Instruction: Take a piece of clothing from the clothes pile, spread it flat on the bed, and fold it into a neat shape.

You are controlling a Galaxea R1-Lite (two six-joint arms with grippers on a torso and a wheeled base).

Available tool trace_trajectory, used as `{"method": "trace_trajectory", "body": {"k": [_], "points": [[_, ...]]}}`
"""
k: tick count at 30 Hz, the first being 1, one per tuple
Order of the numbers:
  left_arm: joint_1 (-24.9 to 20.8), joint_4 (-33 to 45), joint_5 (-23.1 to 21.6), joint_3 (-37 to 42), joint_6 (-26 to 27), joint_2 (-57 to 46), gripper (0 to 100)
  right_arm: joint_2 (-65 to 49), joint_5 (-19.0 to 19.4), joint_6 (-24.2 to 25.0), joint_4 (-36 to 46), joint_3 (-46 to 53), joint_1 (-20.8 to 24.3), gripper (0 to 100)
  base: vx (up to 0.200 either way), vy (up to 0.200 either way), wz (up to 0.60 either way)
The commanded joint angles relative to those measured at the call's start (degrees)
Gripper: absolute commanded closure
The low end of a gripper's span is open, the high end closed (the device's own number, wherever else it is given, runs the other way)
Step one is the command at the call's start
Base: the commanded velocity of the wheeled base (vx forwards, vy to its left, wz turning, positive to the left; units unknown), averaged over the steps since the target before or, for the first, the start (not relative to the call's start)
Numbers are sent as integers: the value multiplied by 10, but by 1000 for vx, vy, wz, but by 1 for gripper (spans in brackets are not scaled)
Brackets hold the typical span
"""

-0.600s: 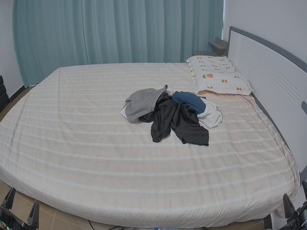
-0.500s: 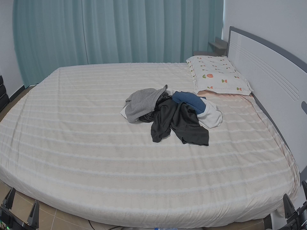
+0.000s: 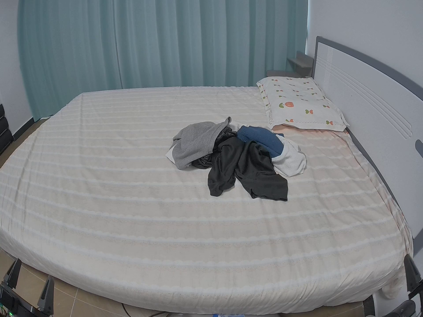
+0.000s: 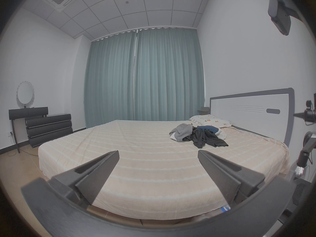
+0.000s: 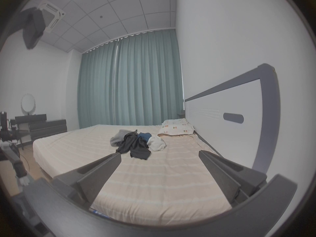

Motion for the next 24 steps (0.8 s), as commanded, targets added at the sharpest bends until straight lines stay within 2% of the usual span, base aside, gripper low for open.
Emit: {"method": "trace_trajectory", "body": {"k": [1, 2, 3, 6, 12, 13, 14, 17, 18, 20, 21, 22, 24], "points": [[0, 0, 0, 9, 0, -9, 0, 325, 37, 39, -18, -81, 25, 0, 0, 0, 0], [0, 1, 0, 9, 0, -9, 0, 332, 37, 40, -20, -82, 25, 0, 0, 0, 0], [0, 0, 0, 9, 0, -9, 0, 412, 43, 54, -56, -90, 34, 0, 0, 0, 0], [0, 0, 0, 9, 0, -9, 0, 545, 43, 59, -123, -103, 59, 0, 0, 0, 0], [0, 1, 0, 9, 0, -9, 0, 774, 44, 62, -220, -180, 64, 0, 0, 0, 0], [0, 1, 0, 9, 0, -9, 0, 774, 44, 62, -220, -180, 64, 0, 0, 0, 0], [0, 0, 0, 9, 0, -9, 0, 848, 42, 76, -233, -226, 74, 0, 0, 0, 0], [0, 0, 0, 9, 0, -9, 0, 932, 36, 121, -241, -287, 96, 0, 0, 0, 0], [0, 0, 0, 9, 0, -9, 0, 982, 27, 152, -243, -332, 109, 0, 0, 0, 0], [0, 0, 0, 9, 0, -9, 0, 1032, 10, 178, -243, -382, 123, 0, 0, 0, 0], [0, 0, 0, 9, 0, -9, 0, 1032, 10, 178, -243, -382, 123, 0, 0, 0, 0], [0, 1, 0, 9, 0, -9, 0, 1088, -9, 192, -237, -440, 133, 0, 0, 0, 0], [0, 0, 0, 9, 0, -9, 0, 1141, -24, 196, -233, -490, 142, 0, 0, 0, 0]]}}
